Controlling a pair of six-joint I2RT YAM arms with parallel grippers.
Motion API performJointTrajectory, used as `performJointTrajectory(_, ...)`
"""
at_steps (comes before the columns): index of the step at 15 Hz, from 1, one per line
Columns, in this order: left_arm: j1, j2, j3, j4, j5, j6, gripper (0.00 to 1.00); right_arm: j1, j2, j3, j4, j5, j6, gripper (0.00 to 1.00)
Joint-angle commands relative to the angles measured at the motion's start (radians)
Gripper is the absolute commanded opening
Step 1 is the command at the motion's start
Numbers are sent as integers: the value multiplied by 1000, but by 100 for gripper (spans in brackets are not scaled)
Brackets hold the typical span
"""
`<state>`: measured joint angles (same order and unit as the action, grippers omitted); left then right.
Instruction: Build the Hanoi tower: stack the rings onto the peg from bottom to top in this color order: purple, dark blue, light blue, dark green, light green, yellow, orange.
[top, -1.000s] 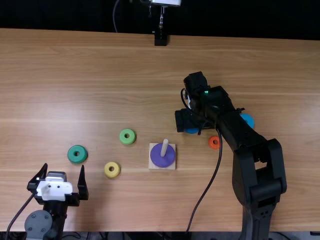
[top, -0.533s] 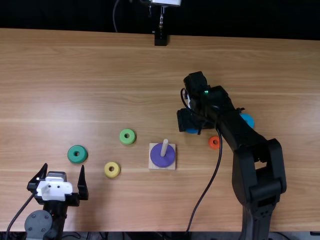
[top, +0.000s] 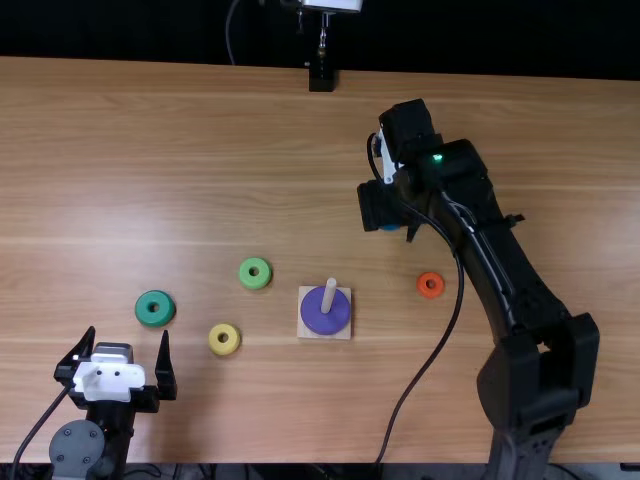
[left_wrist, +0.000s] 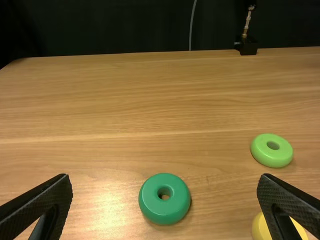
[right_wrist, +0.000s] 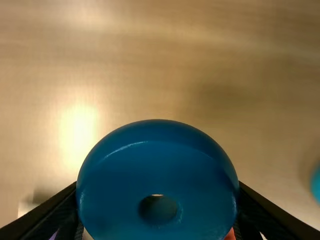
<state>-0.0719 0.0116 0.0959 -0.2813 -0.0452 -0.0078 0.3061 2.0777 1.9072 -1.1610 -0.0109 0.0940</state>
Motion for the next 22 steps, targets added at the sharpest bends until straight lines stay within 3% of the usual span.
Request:
performJointTrajectory(1,0,-12,-55,-11,-6,-7,100,28,-57,75,-79,-11,-33,0)
performJointTrajectory(3,0,-12,-55,-11,-6,-7,100,71,-62,205,-235,-19,-149,0)
performJointTrajectory(4,0,-12,-55,-11,-6,-7,100,83,-62,276,-313,-22,-171,0)
performJointTrajectory(6,0,-12,-55,-11,-6,-7,100,122,-62,398,-410,-22,-184,0)
performJointTrajectory(8,0,-12,-55,-11,-6,-7,100,162,-62,454,-410,-24,-238,0)
performJointTrajectory(14,0,-12,-55,-11,-6,-7,100,281,-117,435,-410,-26,-247,0)
performJointTrajectory(17,0,-12,-55,-11,-6,-7,100,320,-191,294,-410,-33,-247,0)
performJointTrajectory(20,0,-12,-55,-11,-6,-7,100,318,-251,167,-410,-74,-247,0)
performJointTrajectory(22,0,-12,-55,-11,-6,-7,100,320,-268,116,-410,-76,-247,0)
